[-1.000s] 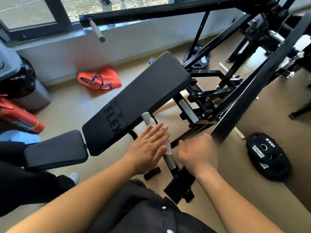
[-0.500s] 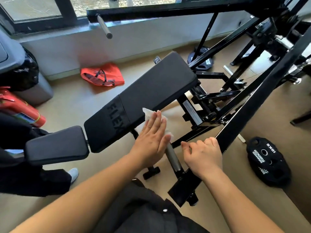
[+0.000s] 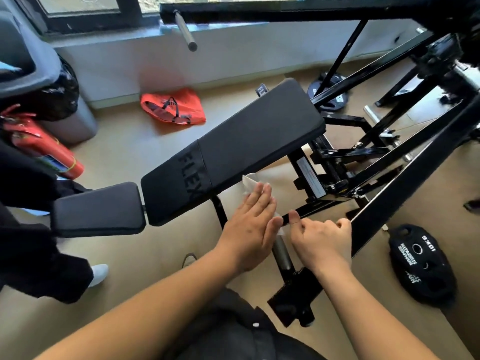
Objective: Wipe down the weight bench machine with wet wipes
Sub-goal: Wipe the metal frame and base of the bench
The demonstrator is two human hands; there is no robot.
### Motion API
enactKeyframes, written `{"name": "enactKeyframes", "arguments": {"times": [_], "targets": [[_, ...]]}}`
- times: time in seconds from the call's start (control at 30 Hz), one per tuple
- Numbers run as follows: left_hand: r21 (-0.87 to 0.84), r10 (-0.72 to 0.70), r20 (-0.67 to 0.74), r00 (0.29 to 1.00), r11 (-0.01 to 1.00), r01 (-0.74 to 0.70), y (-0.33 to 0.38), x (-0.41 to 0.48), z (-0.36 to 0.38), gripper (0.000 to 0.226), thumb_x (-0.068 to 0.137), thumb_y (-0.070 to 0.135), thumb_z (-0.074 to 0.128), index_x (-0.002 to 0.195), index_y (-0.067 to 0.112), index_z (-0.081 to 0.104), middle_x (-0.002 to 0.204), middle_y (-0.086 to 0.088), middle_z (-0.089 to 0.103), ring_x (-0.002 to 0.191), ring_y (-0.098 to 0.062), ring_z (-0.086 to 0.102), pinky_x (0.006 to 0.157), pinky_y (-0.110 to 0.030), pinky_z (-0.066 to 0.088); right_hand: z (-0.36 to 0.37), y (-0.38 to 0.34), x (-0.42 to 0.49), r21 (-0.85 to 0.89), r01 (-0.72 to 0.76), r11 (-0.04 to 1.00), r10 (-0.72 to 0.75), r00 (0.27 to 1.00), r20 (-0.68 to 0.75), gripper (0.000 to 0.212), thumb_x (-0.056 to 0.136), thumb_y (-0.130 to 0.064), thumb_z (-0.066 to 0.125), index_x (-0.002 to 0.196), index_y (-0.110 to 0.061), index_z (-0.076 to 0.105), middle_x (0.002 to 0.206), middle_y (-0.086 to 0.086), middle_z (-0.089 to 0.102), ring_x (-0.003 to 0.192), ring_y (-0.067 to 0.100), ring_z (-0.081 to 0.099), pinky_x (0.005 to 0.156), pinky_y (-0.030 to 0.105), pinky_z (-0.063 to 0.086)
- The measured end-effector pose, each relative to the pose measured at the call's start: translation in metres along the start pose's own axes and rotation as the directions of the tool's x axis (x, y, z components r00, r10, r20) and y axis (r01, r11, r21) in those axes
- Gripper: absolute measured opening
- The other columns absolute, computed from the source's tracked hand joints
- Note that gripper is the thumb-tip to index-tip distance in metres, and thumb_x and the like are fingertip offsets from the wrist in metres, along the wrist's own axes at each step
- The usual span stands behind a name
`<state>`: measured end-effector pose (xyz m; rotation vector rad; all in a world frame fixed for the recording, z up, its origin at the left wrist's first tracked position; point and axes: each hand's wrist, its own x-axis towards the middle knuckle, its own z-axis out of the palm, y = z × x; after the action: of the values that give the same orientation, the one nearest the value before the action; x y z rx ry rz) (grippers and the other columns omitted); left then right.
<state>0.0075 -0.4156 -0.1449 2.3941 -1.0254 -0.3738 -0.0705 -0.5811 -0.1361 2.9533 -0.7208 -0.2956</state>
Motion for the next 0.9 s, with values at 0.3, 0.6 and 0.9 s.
{"name": "enactKeyframes", "arguments": {"times": [0.3, 0.6, 0.9], "targets": [[-0.167, -0.089, -0.286, 0.954, 0.985, 0.042, 0.007, -0.009, 0.010, 0.056, 0.110, 0.042, 0.031, 0.161, 0.017, 0.029, 0.172, -0.001, 0.005, 0.159, -0.012, -0.007, 0.130, -0.037, 0.008, 0.001, 0.001, -0.001, 0.009, -0.024, 1.000, 0.024, 1.000, 0.006, 0.093, 0.100, -0.062, -0.014, 0.081, -0.028, 0.071, 0.075, -0.004, 0.073, 0.090, 0.019, 0.068, 0.102, 0.045, 0.026], [-0.548, -0.468, -0.052, 0.882, 0.752, 0.366, 0.027, 0.051, 0.000, 0.079, 0.110, 0.039, 0.033, 0.159, 0.010, -0.022, 0.164, -0.005, -0.036, 0.157, -0.019, -0.019, 0.127, -0.030, -0.003, -0.002, 0.001, 0.000, 0.028, -0.031, 0.999, 0.031, 1.000, -0.002, 0.093, 0.099, -0.061, -0.015, 0.080, -0.029, 0.069, 0.073, -0.006, 0.072, 0.091, 0.018, 0.067, 0.103, 0.044, 0.026], [-0.636, -0.411, 0.010, 0.912, 0.701, 0.323, 0.063, 0.000, 0.027, 0.083, 0.110, 0.034, 0.034, 0.152, 0.019, -0.036, 0.158, 0.002, -0.046, 0.151, -0.009, -0.032, 0.127, -0.028, -0.006, -0.003, 0.001, 0.001, 0.032, -0.030, 0.999, 0.029, 1.000, 0.010, 0.094, 0.099, -0.062, -0.016, 0.077, -0.030, 0.070, 0.073, -0.006, 0.072, 0.090, 0.018, 0.067, 0.105, 0.045, 0.026]]}}
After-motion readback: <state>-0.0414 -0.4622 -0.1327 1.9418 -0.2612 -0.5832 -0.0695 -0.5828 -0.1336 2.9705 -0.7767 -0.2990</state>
